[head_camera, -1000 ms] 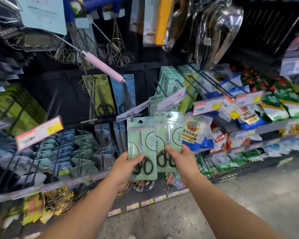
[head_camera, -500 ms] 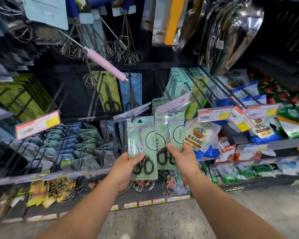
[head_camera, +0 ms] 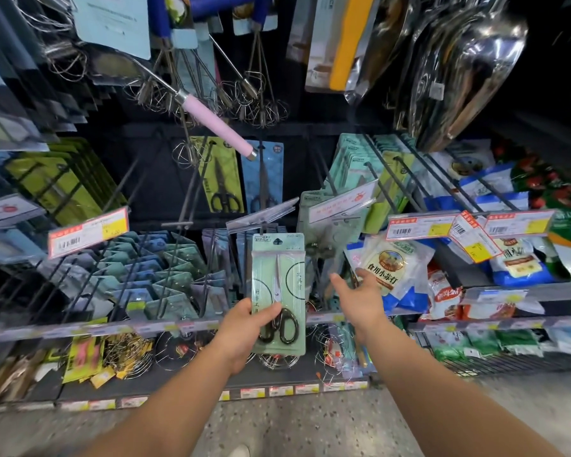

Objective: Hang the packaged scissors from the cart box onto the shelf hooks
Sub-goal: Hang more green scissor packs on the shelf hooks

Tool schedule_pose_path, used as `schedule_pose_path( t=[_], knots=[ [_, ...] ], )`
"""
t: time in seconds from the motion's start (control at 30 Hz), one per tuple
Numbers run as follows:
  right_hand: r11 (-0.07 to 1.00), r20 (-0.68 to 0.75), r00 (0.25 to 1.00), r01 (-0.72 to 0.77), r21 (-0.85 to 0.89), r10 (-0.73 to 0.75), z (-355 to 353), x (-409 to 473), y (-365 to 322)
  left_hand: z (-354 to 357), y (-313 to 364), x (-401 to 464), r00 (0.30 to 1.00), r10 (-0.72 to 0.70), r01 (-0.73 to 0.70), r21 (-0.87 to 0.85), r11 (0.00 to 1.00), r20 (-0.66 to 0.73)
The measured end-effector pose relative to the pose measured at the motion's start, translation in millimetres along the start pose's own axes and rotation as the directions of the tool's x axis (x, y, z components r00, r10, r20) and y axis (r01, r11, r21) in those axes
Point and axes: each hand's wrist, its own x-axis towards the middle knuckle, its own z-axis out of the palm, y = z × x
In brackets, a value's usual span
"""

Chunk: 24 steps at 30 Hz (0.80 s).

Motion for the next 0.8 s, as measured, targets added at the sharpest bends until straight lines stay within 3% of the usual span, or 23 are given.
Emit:
schedule_pose_path(
  t=[0.13, 0.2, 0.5, 0.8],
  knots=[
    [0.990, 0.337, 0.941, -0.060, 0.129, 0.013, -4, -19, 10, 0, -13, 3, 1.000, -0.013, 0.013, 0.011, 1.000, -0.003],
    [0.986, 0.454, 0.891, -0.058, 0.159, -0.021, -4, -29, 14, 13, -2, -12, 0.998, 0.058, -0.057, 0.041, 0.997, -0.024],
    [0.981, 0.343, 0.928, 0.090, 0.170, -0.145, -19, -32, 22, 56, 16, -19, 0.970, 0.237, -0.221, 0.219, 0.950, -0.049],
    [0.962, 0.237, 0.942, 0.192, 0.197, -0.236, -36, -21, 10, 83, 35, -12, 0.969, 0.242, -0.220, 0.284, 0.933, -0.046]
  ],
)
